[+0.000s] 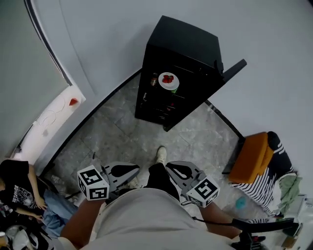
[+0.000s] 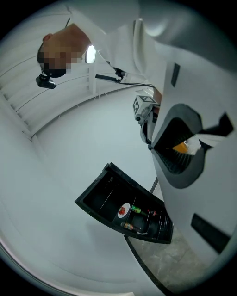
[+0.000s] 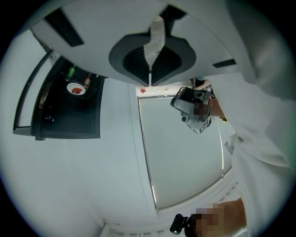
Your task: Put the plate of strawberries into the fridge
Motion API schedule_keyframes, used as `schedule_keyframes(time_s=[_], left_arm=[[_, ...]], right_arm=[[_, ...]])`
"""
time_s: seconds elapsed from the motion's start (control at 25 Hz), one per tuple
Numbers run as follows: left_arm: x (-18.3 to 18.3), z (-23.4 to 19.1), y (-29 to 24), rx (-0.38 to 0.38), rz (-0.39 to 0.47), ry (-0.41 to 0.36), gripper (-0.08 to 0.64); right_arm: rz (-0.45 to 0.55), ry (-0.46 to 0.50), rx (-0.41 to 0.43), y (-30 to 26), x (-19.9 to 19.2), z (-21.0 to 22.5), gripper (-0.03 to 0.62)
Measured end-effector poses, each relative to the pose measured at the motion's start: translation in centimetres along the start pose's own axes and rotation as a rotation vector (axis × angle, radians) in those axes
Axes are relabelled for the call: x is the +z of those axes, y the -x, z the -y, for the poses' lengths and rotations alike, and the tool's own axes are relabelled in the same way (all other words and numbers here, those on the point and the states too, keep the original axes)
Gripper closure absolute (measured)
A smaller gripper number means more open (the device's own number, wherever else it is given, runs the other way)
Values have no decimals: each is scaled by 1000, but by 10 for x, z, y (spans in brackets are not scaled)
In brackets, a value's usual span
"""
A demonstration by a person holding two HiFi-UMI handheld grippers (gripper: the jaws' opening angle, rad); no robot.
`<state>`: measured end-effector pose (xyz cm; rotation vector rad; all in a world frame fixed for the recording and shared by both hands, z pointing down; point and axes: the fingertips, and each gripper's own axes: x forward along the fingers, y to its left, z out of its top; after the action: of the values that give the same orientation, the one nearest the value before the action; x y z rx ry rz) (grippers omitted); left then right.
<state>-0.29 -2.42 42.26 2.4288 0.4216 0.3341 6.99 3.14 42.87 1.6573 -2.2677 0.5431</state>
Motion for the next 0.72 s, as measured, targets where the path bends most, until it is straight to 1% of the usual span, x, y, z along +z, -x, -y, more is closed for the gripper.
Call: schedule_keyframes(time_s=[0.2, 0.28, 0.4, 0.72], left_arm=[[-10, 18, 15, 7, -5, -12, 548], [-10, 20, 19, 19, 6, -2, 548], [-9, 25, 23, 6, 25, 12, 548], [-17, 41, 31, -9, 10, -27, 548]], right_arm=[[6, -15, 4, 9, -7, -28, 566], [11, -9, -2, 12, -6, -34, 566], [21, 4, -8, 12, -3, -42, 568], [31, 33, -3, 12, 0, -65, 572]])
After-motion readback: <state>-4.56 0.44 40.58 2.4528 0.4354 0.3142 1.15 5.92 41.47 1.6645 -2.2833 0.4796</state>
